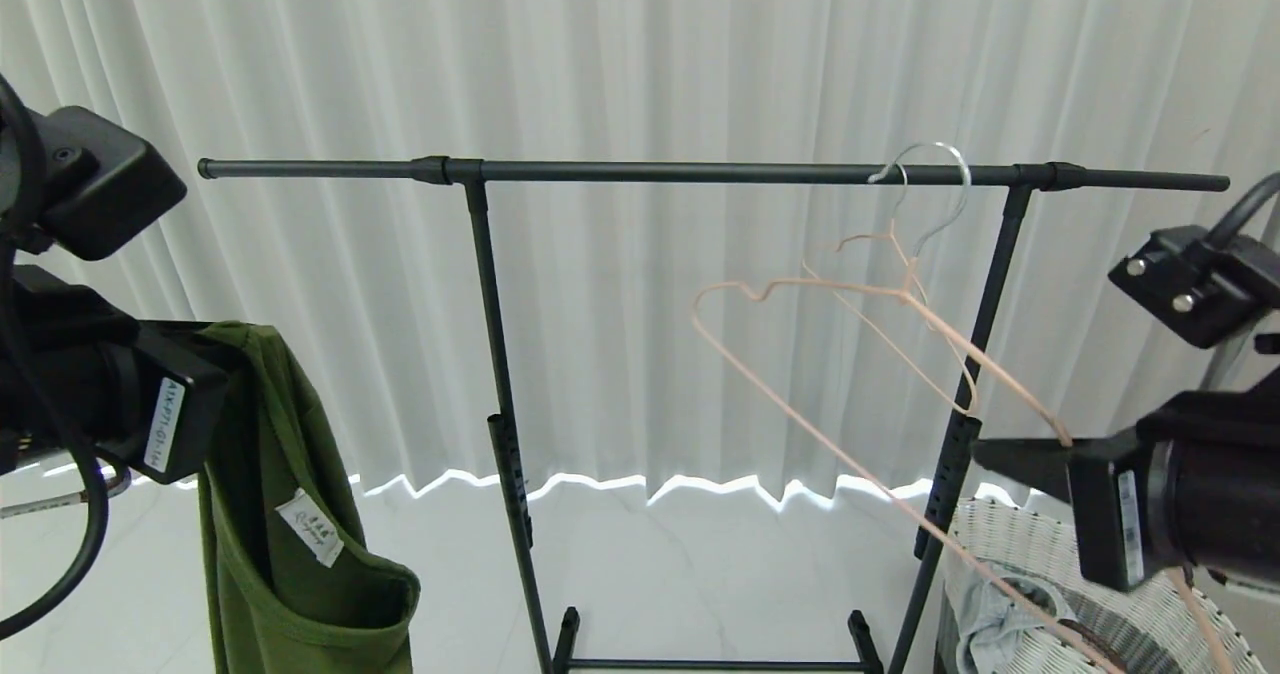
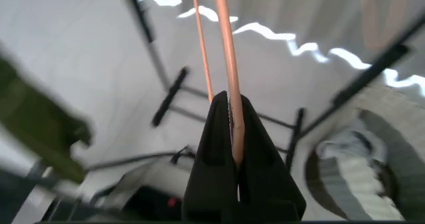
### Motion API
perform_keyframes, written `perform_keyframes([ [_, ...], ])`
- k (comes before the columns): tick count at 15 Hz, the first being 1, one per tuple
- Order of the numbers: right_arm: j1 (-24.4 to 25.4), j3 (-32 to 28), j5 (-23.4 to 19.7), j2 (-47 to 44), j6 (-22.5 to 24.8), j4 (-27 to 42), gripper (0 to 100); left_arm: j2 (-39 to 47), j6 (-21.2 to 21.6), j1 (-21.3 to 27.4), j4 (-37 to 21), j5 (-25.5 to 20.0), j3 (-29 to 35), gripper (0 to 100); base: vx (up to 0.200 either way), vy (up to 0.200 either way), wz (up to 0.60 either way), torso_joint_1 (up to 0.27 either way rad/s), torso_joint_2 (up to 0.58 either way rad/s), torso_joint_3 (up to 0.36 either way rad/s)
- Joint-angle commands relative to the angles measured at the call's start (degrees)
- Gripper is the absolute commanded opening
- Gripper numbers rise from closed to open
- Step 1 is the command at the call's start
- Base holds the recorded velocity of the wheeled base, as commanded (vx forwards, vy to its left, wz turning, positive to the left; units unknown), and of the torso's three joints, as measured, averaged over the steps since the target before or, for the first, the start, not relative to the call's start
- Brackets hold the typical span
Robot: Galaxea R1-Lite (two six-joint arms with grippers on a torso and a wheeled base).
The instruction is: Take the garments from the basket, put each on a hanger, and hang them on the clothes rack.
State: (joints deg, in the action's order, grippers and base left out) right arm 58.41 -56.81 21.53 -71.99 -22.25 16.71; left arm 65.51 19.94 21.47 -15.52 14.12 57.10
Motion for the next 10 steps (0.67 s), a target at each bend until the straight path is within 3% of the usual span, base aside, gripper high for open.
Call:
perform_keyframes([
  [1, 7.8, 3.3, -3.1, 3.9, 0.1, 0.0, 0, 0.7, -0.3, 0.0, 0.0, 0.2, -0.4, 0, 0.0, 0.0, 0.0, 0.0, 0.0, 0.0],
  [4, 17.9, 4.2, -3.2, 3.9, 0.5, -0.1, 0, 2.6, -3.5, 0.3, 0.0, 2.1, -1.3, 0, 0.0, 0.0, 0.0, 0.0, 0.0, 0.0],
  [6, 21.6, 5.9, -3.3, 3.7, 0.4, -1.5, 0, 4.3, -6.1, 1.0, 0.0, 2.3, -1.2, 0, 0.0, 0.0, 0.0, 0.0, 0.0, 0.0],
  [10, 23.1, 9.3, -7.0, 1.9, 0.5, -11.2, 0, 6.3, -14.8, 3.7, 0.0, 2.5, -0.7, 0, 0.0, 0.0, 0.0, 0.0, 0.0, 0.0],
])
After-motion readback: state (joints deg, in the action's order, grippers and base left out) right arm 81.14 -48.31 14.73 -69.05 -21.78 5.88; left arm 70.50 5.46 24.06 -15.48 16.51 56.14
